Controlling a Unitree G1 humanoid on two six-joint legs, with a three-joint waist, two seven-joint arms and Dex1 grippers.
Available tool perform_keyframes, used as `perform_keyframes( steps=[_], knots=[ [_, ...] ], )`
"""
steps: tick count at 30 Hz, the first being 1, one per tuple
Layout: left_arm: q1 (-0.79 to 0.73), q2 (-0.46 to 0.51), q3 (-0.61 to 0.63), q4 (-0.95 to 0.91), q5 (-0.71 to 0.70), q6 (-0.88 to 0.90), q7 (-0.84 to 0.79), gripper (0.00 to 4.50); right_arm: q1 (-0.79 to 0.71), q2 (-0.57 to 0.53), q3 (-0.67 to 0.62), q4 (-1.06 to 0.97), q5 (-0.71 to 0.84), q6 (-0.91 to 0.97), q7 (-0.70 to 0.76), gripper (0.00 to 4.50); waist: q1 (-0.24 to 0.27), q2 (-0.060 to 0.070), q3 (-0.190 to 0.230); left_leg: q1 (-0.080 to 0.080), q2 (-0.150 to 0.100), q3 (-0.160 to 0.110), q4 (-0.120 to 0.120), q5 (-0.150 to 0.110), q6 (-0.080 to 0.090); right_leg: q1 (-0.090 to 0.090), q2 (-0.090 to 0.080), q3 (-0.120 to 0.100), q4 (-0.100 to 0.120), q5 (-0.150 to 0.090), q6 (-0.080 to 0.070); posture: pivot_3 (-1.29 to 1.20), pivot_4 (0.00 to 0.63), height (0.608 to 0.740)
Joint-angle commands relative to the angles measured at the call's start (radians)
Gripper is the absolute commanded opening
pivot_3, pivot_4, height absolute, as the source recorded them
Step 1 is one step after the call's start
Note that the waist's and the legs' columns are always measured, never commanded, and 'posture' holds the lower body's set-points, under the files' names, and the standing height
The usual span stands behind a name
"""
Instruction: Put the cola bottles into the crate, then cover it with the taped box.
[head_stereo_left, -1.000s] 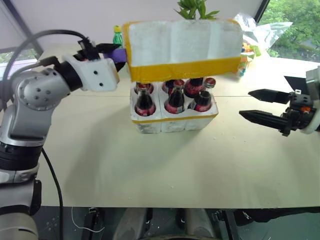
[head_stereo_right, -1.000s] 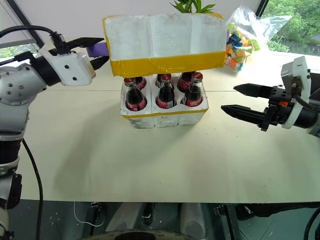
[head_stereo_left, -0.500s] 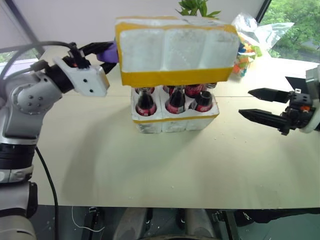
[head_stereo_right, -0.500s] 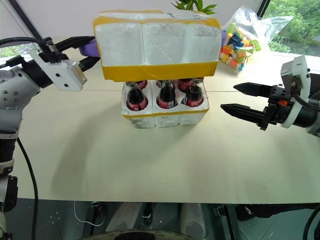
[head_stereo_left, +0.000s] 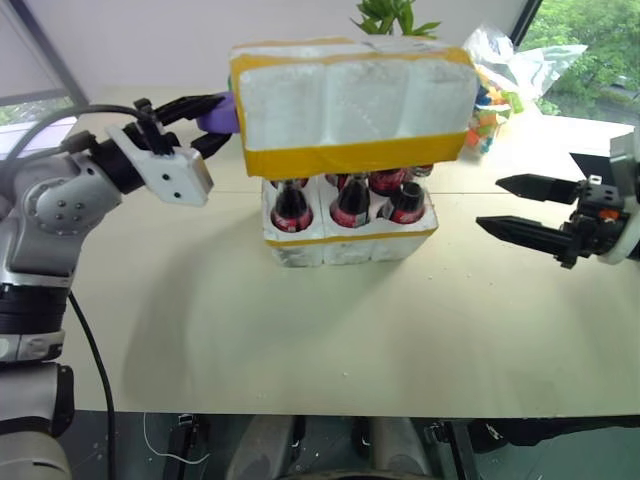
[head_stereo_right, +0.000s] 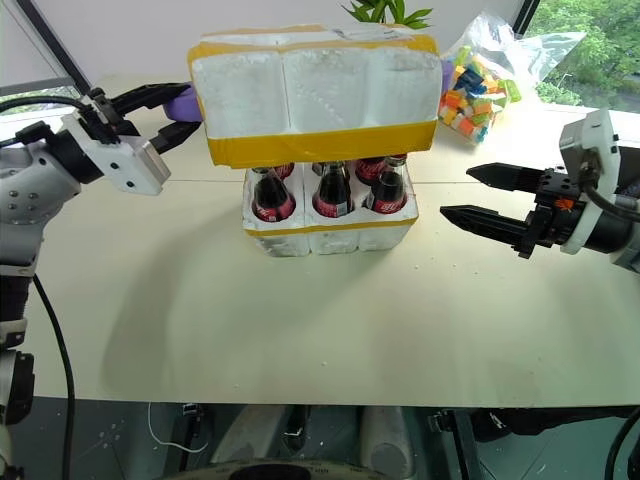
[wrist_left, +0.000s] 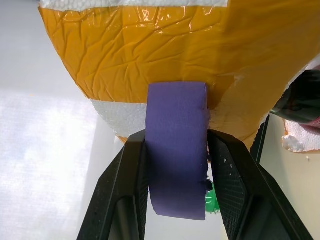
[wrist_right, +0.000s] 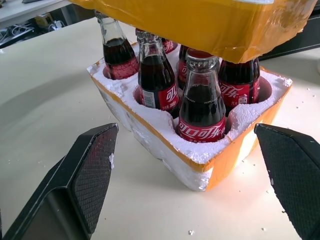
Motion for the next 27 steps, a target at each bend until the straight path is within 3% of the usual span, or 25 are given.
perform_keyframes(
  steps=[1, 3, 8, 9, 27],
  knots=[
    [-0.03, 0.014, 0.012, -0.009, -0.006, -0.014, 0.002, 1.83, -0.023, -0.012, -0.019, -0.03, 0.02, -0.002, -0.006, 4.5, 0.0, 0.0, 0.0, 0.0, 0.0, 0.0, 0.0, 0.0, 0.0, 0.0, 0.0, 0.0, 0.0, 0.0, 0.0, 0.0, 0.15, 0.732],
    [-0.032, 0.014, 0.012, -0.003, -0.007, -0.016, 0.002, 1.83, -0.026, -0.01, -0.018, -0.033, 0.021, 0.001, -0.009, 4.5, 0.0, 0.0, 0.0, 0.0, 0.0, 0.0, 0.0, 0.0, 0.0, 0.0, 0.0, 0.0, 0.0, 0.0, 0.0, 0.0, 0.15, 0.732],
    [-0.042, 0.017, 0.011, 0.004, -0.005, -0.022, -0.001, 0.28, -0.033, -0.01, -0.019, -0.035, 0.024, 0.005, -0.014, 4.5, 0.0, 0.0, 0.0, 0.0, 0.0, 0.0, 0.0, 0.0, 0.0, 0.0, 0.0, 0.0, 0.0, 0.0, 0.0, 0.0, 0.15, 0.732],
    [-0.047, 0.021, 0.013, 0.005, -0.006, -0.023, -0.003, 0.19, -0.034, -0.011, -0.019, -0.034, 0.023, 0.005, -0.014, 4.5, 0.0, 0.0, 0.0, 0.0, 0.0, 0.0, 0.0, 0.0, 0.0, 0.0, 0.0, 0.0, 0.0, 0.0, 0.0, 0.0, 0.15, 0.732],
    [0.0, 0.088, 0.02, 0.041, -0.037, -0.198, -0.031, 0.19, -0.065, -0.012, 0.019, -0.005, 0.006, -0.008, 0.004, 4.5, 0.0, 0.0, 0.0, 0.0, 0.0, 0.0, 0.0, 0.0, 0.0, 0.0, 0.0, 0.0, 0.0, 0.0, 0.0, 0.0, 0.15, 0.732]
  ],
)
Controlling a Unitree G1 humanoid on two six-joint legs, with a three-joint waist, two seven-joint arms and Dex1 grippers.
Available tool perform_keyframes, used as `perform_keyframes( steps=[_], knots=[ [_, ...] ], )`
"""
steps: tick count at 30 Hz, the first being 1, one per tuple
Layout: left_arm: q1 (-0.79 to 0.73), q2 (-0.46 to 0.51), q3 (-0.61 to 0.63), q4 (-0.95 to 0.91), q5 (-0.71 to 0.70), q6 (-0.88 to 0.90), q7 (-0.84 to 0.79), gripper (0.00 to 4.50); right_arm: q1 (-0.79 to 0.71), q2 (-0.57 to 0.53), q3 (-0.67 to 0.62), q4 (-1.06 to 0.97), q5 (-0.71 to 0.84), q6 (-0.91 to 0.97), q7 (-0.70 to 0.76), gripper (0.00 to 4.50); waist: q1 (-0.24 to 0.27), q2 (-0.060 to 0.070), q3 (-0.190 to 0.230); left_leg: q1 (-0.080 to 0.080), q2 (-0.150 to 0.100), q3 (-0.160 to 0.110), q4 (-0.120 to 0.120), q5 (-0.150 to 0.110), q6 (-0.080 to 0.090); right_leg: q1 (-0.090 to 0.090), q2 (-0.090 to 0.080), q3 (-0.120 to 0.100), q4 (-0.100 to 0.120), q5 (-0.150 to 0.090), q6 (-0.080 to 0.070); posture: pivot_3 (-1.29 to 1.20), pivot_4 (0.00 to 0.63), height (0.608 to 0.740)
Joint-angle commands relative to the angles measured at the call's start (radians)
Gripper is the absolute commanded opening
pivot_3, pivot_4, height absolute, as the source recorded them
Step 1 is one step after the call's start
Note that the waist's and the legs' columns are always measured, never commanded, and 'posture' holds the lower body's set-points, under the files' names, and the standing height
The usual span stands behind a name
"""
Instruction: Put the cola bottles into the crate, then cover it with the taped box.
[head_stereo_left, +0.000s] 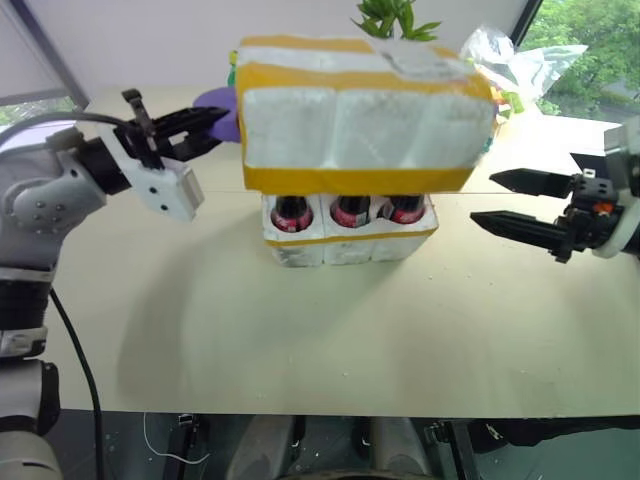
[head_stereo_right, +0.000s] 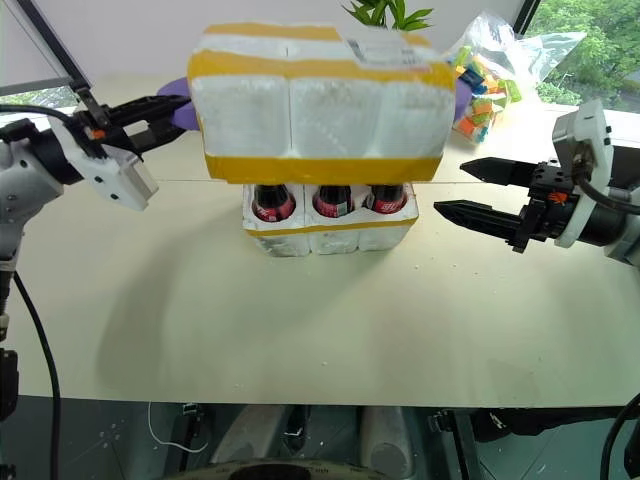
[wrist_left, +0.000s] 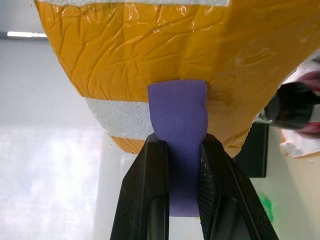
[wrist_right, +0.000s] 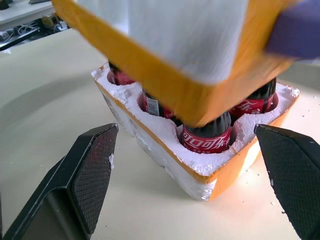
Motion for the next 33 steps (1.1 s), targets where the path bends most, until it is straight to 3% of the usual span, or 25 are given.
perform_keyframes(
  steps=[1, 10, 12, 18, 20, 28, 30, 33],
  knots=[
    [-0.008, 0.021, 0.017, 0.012, 0.019, -0.037, 0.017, 0.19, -0.017, -0.012, -0.017, -0.011, 0.005, -0.015, 0.006, 4.5, 0.0, 0.0, 0.0, 0.0, 0.0, 0.0, 0.0, 0.0, 0.0, 0.0, 0.0, 0.0, 0.0, 0.0, 0.0, 0.0, 0.15, 0.732],
    [-0.04, -0.009, -0.045, 0.113, 0.212, -0.093, 0.101, 0.19, -0.02, -0.011, -0.022, -0.023, 0.008, -0.009, -0.002, 4.5, -0.001, 0.0, 0.0, 0.0, 0.0, 0.0, 0.0, 0.0, 0.0, 0.0, 0.0, 0.0, 0.0, 0.0, 0.0, 0.0, 0.15, 0.732],
    [-0.026, -0.015, -0.054, 0.109, 0.2, -0.099, 0.101, 0.19, -0.011, -0.011, -0.031, -0.029, 0.011, -0.007, -0.003, 4.5, -0.001, 0.0, 0.0, 0.0, 0.0, 0.0, 0.0, 0.0, 0.0, 0.0, 0.0, 0.0, 0.0, 0.0, 0.0, 0.0, 0.15, 0.732],
    [0.045, 0.016, -0.034, 0.062, 0.183, -0.113, 0.113, 3.12, 0.003, -0.008, -0.042, -0.035, 0.014, -0.005, -0.009, 4.5, -0.002, 0.0, 0.0, 0.0, 0.0, 0.0, 0.0, 0.0, 0.0, 0.0, 0.0, 0.0, 0.0, 0.0, 0.0, 0.0, 0.15, 0.732],
    [0.088, 0.04, -0.012, 0.033, 0.159, -0.119, 0.108, 3.12, 0.009, -0.006, -0.04, -0.036, 0.012, -0.008, -0.009, 4.5, -0.002, 0.0, 0.0, 0.0, 0.0, 0.0, 0.0, 0.0, 0.0, 0.0, 0.0, 0.0, 0.0, 0.0, 0.0, 0.0, 0.15, 0.732],
    [0.33, 0.164, 0.124, -0.16, -0.059, -0.006, 0.019, 3.12, 0.03, -0.006, -0.02, -0.012, -0.016, -0.036, 0.018, 4.5, 0.001, 0.001, 0.0, 0.0, 0.0, 0.0, 0.0, 0.0, 0.0, 0.0, 0.0, 0.001, 0.0, 0.0, 0.0, 0.0, 0.15, 0.732],
    [0.435, 0.19, 0.182, -0.225, -0.188, 0.135, -0.053, 3.12, 0.029, -0.009, -0.014, -0.003, -0.02, -0.04, 0.029, 4.5, 0.0, 0.001, 0.0, 0.0, 0.0, 0.0, 0.0, 0.0, 0.0, 0.0, 0.0, 0.0, 0.0, 0.0, 0.0, 0.0, 0.15, 0.732],
    [0.581, 0.204, 0.273, -0.331, -0.474, 0.54, -0.164, 3.12, 0.023, -0.013, -0.003, 0.015, -0.028, -0.048, 0.043, 4.5, -0.005, 0.002, 0.0, 0.0, 0.001, 0.0, -0.001, -0.001, 0.001, -0.001, 0.0, 0.001, 0.0, 0.0, 0.0, 0.0, 0.15, 0.732]
  ],
)
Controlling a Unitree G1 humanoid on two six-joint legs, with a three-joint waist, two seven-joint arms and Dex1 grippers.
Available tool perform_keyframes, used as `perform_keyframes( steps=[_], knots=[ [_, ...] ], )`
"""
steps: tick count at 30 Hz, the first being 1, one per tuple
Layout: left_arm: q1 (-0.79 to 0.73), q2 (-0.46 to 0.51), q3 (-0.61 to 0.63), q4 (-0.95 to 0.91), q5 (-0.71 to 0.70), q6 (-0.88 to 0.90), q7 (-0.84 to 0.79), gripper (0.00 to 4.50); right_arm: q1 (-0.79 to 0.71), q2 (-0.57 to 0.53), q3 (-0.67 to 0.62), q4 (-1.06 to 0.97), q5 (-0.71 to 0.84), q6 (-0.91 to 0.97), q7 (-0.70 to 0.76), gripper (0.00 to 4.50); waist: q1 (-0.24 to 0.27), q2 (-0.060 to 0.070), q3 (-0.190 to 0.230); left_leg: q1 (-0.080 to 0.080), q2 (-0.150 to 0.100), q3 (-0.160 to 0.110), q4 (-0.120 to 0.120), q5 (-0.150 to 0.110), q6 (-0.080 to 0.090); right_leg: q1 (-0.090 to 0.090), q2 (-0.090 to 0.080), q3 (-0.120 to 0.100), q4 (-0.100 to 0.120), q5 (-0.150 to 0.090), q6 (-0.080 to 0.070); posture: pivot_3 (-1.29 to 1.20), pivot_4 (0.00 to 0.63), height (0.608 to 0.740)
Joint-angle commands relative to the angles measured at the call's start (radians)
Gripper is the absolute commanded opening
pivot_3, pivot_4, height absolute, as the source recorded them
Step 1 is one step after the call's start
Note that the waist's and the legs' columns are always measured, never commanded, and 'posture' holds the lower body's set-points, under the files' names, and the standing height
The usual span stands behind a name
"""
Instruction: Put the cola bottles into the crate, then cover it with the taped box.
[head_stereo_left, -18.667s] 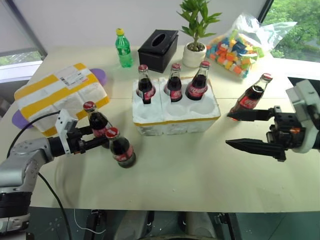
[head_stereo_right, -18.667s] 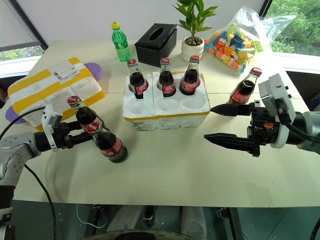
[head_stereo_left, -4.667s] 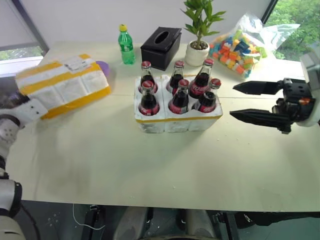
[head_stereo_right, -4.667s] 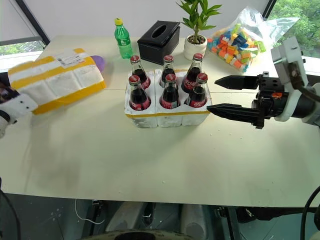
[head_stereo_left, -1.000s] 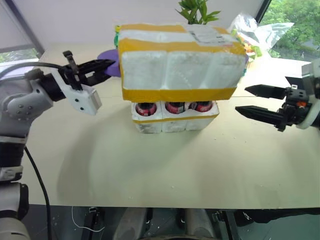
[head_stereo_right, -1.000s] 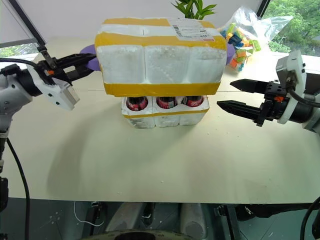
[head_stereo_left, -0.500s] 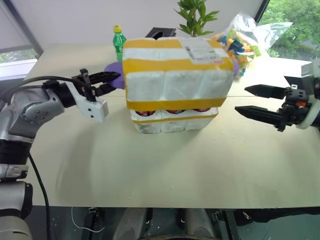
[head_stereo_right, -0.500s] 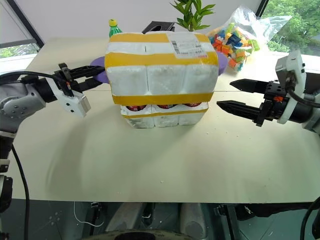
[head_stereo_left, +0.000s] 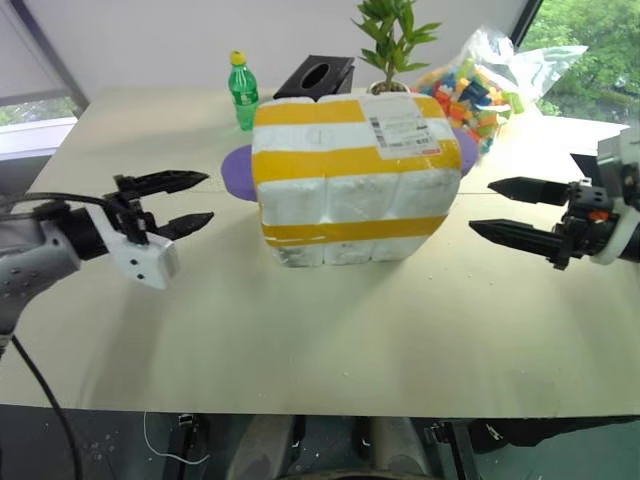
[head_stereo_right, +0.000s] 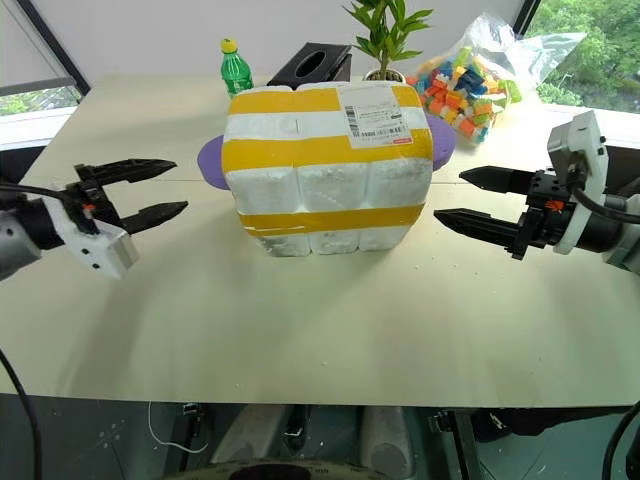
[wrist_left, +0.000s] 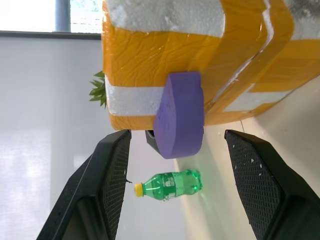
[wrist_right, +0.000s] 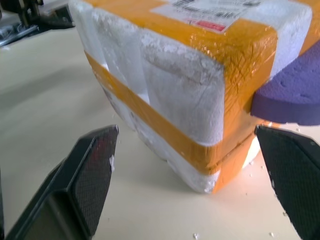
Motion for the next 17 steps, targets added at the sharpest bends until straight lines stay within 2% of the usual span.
perform_keyframes(
  steps=[1, 3, 5, 6, 8, 10, 13, 17],
  knots=[
    [0.099, 0.027, 0.141, -0.124, -0.415, 0.521, -0.096, 3.12, -0.013, -0.013, -0.005, 0.017, -0.011, -0.026, 0.023, 4.5, 0.0, 0.0, 0.0, 0.0, 0.0, 0.0, 0.0, 0.0, 0.0, 0.0, 0.0, 0.0, 0.0, 0.0, 0.0, 0.0, 0.15, 0.732],
    [0.126, 0.04, 0.224, -0.173, -0.758, 0.857, -0.119, 3.12, -0.017, -0.014, 0.01, 0.032, -0.024, -0.036, 0.035, 4.5, -0.003, 0.0, 0.0, 0.0, 0.002, 0.0, 0.0, 0.0, 0.0, 0.0, 0.001, 0.0, 0.001, 0.0, 0.0, 0.0, 0.15, 0.732],
    [0.143, 0.059, 0.3, -0.197, -0.962, 1.067, -0.167, 3.12, -0.022, -0.015, 0.02, 0.041, -0.033, -0.042, 0.045, 4.5, -0.001, 0.001, 0.0, 0.0, 0.002, 0.0, 0.0, 0.0, 0.0, -0.001, 0.002, 0.0, 0.001, 0.0, 0.0, 0.0, 0.15, 0.732],
    [0.166, 0.075, 0.339, -0.208, -1.019, 1.146, -0.226, 3.12, -0.027, -0.015, 0.027, 0.049, -0.038, -0.046, 0.051, 4.5, -0.001, 0.001, 0.0, 0.0, 0.002, 0.0, 0.0, 0.0, 0.0, -0.002, 0.002, 0.0, 0.001, 0.0, 0.0, 0.0, 0.15, 0.732],
    [0.226, 0.11, 0.403, -0.226, -1.068, 1.263, -0.345, 3.12, -0.033, -0.016, 0.037, 0.061, -0.049, -0.054, 0.06, 4.5, -0.003, 0.001, 0.0, 0.0, 0.002, 0.001, 0.0, 0.0, 0.0, -0.001, 0.002, 0.0, 0.0, 0.0, 0.0, 0.0, 0.15, 0.732],
    [0.264, 0.122, 0.445, -0.242, -1.053, 1.297, -0.429, 3.12, -0.03, -0.011, 0.042, 0.064, -0.057, -0.06, 0.065, 4.5, -0.005, 0.002, 0.0, 0.0, 0.002, 0.001, 0.0, 0.0, 0.0, 0.0, 0.002, 0.0, 0.0, 0.0, 0.0, 0.0, 0.15, 0.732],
    [0.247, 0.12, 0.476, -0.229, -1.071, 1.361, -0.449, 3.12, -0.014, -0.005, 0.047, 0.045, -0.067, -0.071, 0.07, 4.5, -0.002, 0.002, 0.0, 0.001, 0.002, 0.001, -0.001, 0.0, 0.0, 0.0, 0.001, 0.0, 0.0, -0.001, -0.001, 0.0, 0.15, 0.732],
    [0.18, 0.112, 0.446, -0.199, -1.007, 1.357, -0.432, 3.12, 0.002, 0.005, 0.045, 0.024, -0.064, -0.075, 0.069, 4.5, 0.004, 0.002, 0.0, 0.001, 0.003, 0.001, -0.001, 0.0, -0.001, 0.0, 0.0, 0.0, -0.001, -0.002, -0.003, 0.0, 0.15, 0.732]
  ],
)
